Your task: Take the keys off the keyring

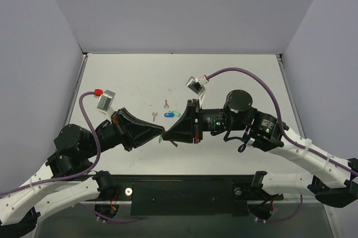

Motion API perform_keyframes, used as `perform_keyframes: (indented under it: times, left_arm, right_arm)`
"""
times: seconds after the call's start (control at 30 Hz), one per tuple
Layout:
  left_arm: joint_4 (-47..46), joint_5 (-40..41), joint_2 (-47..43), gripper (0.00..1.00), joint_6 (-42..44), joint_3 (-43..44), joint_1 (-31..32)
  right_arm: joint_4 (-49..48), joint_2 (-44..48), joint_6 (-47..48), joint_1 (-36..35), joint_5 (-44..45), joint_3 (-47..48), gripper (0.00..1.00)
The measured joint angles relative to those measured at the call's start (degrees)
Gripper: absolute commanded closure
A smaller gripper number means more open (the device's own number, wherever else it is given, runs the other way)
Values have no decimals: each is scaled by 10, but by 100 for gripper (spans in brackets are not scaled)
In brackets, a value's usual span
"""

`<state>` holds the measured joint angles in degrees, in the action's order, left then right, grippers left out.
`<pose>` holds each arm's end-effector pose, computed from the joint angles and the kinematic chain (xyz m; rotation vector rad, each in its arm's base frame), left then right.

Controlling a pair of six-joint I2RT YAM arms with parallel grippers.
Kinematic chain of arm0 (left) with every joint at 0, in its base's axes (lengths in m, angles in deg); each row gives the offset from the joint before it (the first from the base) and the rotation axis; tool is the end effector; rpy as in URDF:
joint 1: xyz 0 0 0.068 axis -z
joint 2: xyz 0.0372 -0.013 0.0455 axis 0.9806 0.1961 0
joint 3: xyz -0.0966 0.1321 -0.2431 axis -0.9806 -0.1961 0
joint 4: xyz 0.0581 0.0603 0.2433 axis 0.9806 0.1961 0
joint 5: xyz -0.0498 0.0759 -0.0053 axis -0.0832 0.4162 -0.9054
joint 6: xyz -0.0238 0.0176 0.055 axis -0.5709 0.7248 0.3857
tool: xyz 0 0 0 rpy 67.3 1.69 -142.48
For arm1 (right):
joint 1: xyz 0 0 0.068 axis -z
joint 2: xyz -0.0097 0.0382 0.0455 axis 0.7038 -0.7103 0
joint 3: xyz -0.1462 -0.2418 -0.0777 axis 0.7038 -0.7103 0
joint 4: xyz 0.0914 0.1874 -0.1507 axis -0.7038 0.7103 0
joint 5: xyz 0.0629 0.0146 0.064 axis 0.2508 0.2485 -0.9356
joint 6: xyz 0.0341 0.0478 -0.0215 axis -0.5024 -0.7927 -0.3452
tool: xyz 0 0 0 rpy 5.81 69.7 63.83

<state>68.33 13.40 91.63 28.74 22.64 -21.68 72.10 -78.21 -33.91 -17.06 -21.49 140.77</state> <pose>0.0500 -0.0942 0.4371 0.2631 1.4647 -1.7240 0.0827 0.2098 0.4930 -0.8706 1.4626 1.8162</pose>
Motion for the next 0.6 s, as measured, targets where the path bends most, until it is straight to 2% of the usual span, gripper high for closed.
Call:
perform_keyframes:
  times: [0.23,0.6]
  left_arm:
    - [92,-27,24,100,45,55,0]
    - [177,-89,63,100,94,104,0]
  right_arm:
    - [54,-10,21,2,-14,23,100]
    - [112,-11,42,3,-42,30,100]
